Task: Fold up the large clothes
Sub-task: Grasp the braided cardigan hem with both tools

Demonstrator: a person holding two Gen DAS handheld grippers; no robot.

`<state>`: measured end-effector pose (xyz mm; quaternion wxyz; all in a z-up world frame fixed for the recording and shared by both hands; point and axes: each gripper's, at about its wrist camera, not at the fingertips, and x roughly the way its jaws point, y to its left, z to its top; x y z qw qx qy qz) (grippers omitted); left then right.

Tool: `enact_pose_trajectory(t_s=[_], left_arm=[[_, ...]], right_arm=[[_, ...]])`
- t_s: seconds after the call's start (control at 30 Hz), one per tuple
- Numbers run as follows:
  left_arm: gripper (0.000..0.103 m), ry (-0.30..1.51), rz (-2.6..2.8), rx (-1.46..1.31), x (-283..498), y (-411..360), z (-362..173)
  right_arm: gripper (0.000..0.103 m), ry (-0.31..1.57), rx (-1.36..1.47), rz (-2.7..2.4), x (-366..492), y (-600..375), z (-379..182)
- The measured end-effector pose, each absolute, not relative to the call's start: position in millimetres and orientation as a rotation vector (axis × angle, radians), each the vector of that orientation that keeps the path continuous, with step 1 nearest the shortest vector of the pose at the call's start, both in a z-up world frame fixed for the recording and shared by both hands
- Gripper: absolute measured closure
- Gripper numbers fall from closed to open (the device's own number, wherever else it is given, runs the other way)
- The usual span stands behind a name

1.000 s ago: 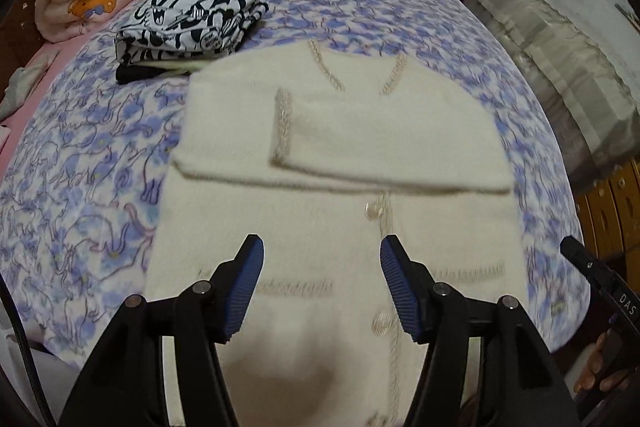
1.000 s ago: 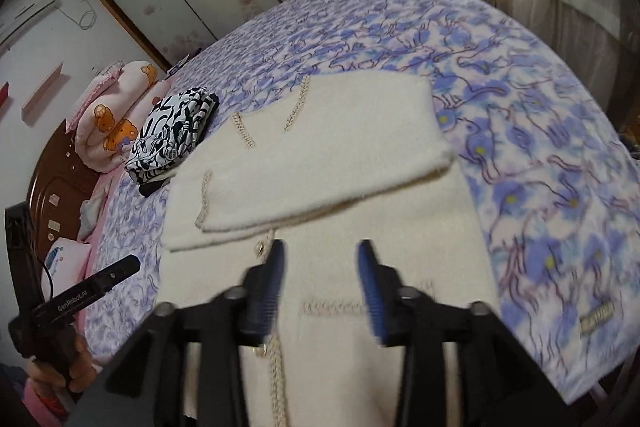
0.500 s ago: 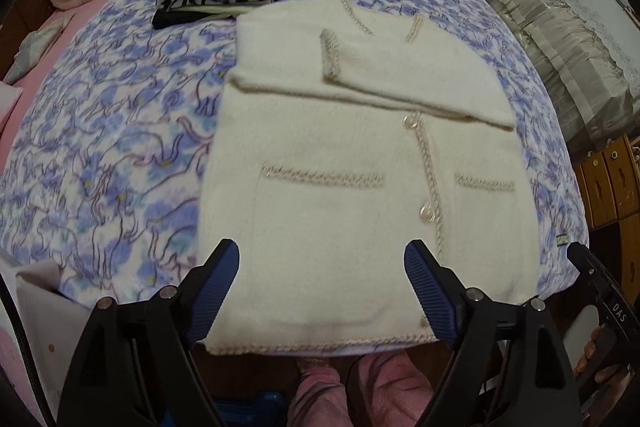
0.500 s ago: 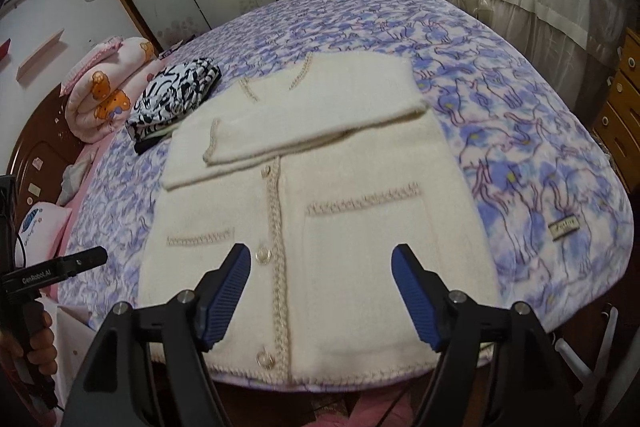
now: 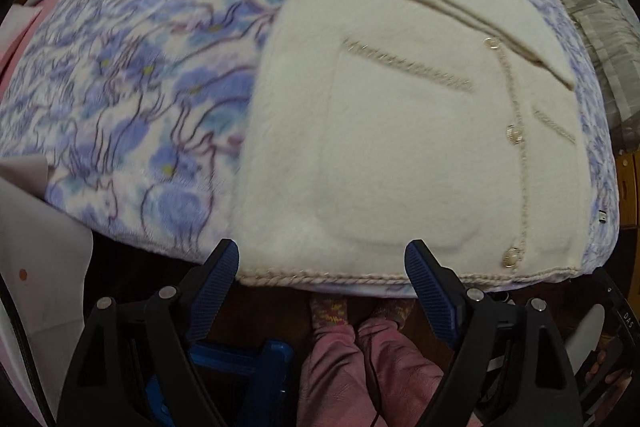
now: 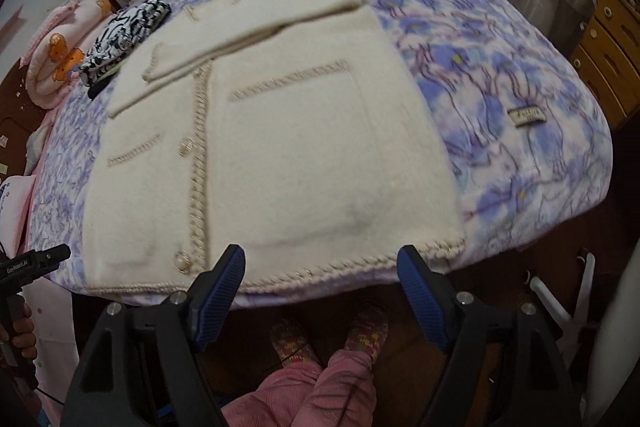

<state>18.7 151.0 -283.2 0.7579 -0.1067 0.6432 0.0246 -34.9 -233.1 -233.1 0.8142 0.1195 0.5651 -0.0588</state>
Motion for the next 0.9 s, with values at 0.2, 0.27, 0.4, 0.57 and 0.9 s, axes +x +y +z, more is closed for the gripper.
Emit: enact_pose_trajectory(t_s=[0.2, 0.27, 0.4, 0.57, 0.9], left_arm=[[0.019, 1.441, 0.103, -0.259, 11.9, 180.6, -317.4], [0.019, 1.461, 0.102, -0.266, 10.4, 189.3, -328.0], [0.019, 1.494, 0.042, -0.353, 9.6, 201.5, -351.0], [0.019, 1.498, -0.053, -0.485, 10.7, 210.0, -372.8], [0.019, 1.537, -0.026, -0.476, 32.3, 204.7, -388.4]], right_arm=[[0.024, 1.241, 0.276, -0.167, -39.6, -260.9, -266.7], [0.024, 1.251, 0.317, -0.182, -38.7, -273.0, -276.6], [0.024, 1.221, 0.380, -0.191, -35.6, -296.5, -286.2], [0.024, 1.224, 0.484, -0.210, -28.7, -326.9, -300.9], [0.024, 1.265, 0.552, -0.151, -18.8, -350.2, -326.7]])
